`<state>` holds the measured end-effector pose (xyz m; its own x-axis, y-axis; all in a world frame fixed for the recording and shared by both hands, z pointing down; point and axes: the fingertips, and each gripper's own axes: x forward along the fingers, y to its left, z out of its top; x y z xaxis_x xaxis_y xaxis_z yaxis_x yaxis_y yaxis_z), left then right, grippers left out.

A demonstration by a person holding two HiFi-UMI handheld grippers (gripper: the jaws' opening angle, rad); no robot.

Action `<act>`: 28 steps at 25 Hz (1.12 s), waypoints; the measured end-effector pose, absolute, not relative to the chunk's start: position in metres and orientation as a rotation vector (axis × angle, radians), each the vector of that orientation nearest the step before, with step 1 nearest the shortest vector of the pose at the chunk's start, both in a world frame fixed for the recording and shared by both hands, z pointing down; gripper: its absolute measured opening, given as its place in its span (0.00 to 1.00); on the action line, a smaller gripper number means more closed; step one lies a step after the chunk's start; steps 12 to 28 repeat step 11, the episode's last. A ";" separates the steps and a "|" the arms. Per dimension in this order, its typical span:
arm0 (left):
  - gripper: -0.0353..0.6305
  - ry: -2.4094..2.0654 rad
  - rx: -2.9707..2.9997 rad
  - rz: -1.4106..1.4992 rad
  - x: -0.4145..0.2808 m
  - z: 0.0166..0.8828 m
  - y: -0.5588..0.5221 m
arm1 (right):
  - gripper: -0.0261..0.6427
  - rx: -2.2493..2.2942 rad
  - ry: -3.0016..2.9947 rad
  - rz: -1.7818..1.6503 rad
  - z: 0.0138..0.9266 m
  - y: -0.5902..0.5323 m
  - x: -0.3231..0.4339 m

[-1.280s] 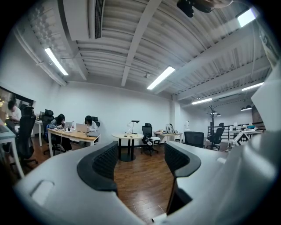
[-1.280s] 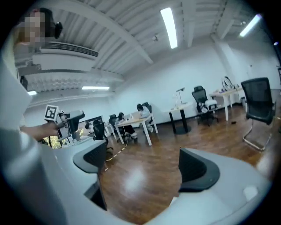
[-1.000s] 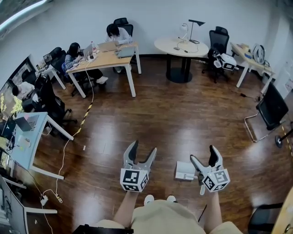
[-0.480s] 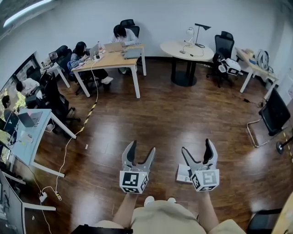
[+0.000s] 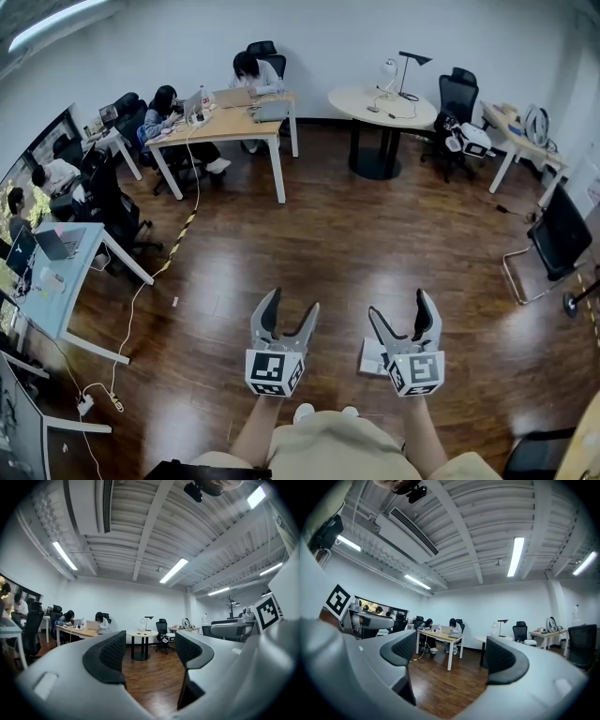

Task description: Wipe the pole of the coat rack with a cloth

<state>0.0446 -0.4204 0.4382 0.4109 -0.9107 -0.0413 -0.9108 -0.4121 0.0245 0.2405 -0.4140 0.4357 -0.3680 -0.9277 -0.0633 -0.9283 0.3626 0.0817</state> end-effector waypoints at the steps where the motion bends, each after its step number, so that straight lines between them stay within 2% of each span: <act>1: 0.51 1.699 -2.638 0.077 0.045 0.438 -0.420 | 0.73 -1.759 2.587 0.152 0.436 -0.413 0.241; 10: 0.51 1.668 -2.676 0.074 0.044 0.441 -0.416 | 0.67 -1.764 2.593 0.120 0.442 -0.403 0.238; 28: 0.51 1.666 -2.679 0.074 0.044 0.442 -0.415 | 0.67 -1.767 2.596 0.116 0.444 -0.402 0.238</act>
